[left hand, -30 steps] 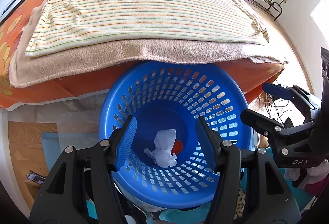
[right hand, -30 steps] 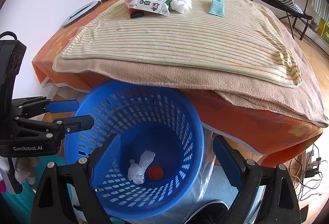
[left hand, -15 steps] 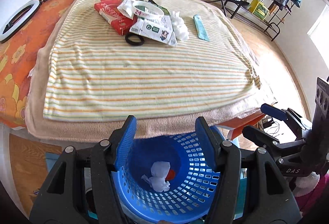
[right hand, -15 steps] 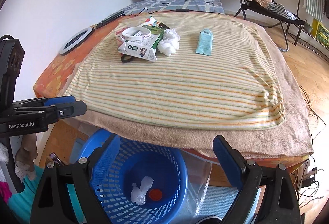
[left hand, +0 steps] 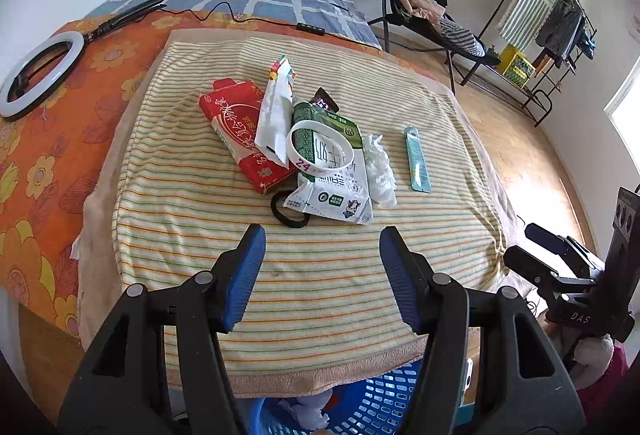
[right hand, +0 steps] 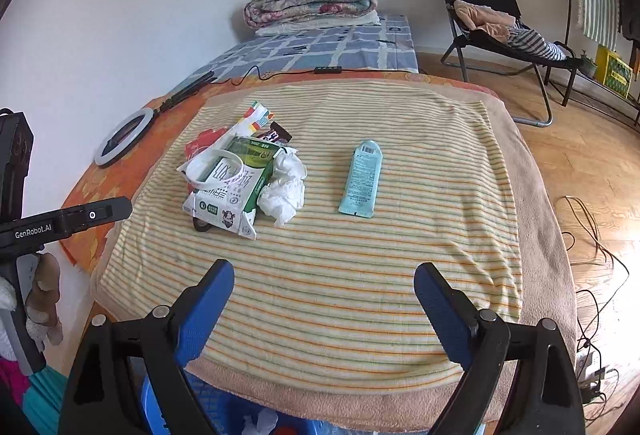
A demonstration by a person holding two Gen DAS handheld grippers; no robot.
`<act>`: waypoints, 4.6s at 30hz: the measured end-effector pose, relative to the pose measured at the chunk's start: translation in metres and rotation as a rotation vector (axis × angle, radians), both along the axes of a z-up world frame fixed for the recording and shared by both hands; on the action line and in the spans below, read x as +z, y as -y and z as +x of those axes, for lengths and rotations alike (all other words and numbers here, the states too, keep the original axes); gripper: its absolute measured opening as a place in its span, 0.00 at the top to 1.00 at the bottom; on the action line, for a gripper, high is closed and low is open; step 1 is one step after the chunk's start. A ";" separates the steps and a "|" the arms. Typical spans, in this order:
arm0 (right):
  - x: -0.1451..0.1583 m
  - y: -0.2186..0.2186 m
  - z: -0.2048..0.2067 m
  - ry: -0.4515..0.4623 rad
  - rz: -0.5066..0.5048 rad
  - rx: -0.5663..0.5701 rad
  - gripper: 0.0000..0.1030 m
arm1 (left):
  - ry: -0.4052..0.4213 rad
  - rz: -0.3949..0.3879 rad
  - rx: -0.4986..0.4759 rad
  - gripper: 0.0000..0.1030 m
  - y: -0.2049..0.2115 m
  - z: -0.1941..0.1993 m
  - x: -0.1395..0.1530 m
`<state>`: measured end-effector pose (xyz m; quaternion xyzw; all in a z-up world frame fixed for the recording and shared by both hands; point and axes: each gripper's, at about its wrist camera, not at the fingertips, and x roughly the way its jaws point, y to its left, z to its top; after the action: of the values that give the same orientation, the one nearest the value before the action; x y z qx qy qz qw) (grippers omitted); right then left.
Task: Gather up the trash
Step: 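Move both tools back over the items on the bed, then grasp the light-blue tube with the right tool while the left tool grasps the white ring band, then carry the blue tube and white ring band over the blue basket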
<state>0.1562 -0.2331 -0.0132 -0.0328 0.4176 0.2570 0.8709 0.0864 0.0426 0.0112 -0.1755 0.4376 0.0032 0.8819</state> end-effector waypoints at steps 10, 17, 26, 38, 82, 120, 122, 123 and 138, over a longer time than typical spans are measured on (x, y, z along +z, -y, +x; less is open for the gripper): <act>-0.020 -0.014 0.084 -0.047 0.013 -0.071 0.10 | -0.024 -0.106 0.041 0.50 -0.029 0.062 -0.011; -0.039 -0.026 0.125 -0.079 0.011 -0.098 0.11 | -0.047 -0.131 0.043 0.56 -0.031 0.090 -0.024; -0.060 -0.030 0.155 -0.130 0.023 -0.121 0.17 | -0.088 -0.067 0.045 0.65 -0.029 0.106 -0.041; -0.085 -0.048 0.173 -0.146 -0.048 -0.127 0.38 | -0.100 -0.020 0.047 0.95 -0.027 0.110 -0.050; -0.060 -0.059 0.137 -0.066 -0.060 -0.008 0.44 | 0.051 0.058 0.018 0.96 -0.006 0.056 0.011; -0.007 -0.053 0.032 0.046 -0.032 0.109 0.64 | 0.064 0.114 -0.064 0.96 0.020 -0.002 0.019; -0.006 -0.049 0.015 0.037 -0.020 0.124 0.64 | 0.060 0.115 -0.074 0.96 0.024 -0.012 0.018; -0.005 -0.048 0.007 0.033 -0.015 0.132 0.64 | 0.058 0.114 -0.079 0.96 0.026 -0.017 0.017; -0.030 -0.021 -0.107 -0.019 -0.016 0.219 0.64 | -0.020 0.138 -0.166 0.96 0.064 -0.098 -0.023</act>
<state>0.0492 -0.2120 -0.0437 -0.0829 0.4220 0.3478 0.8331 -0.0121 -0.0210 -0.0120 -0.0775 0.4584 -0.0379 0.8846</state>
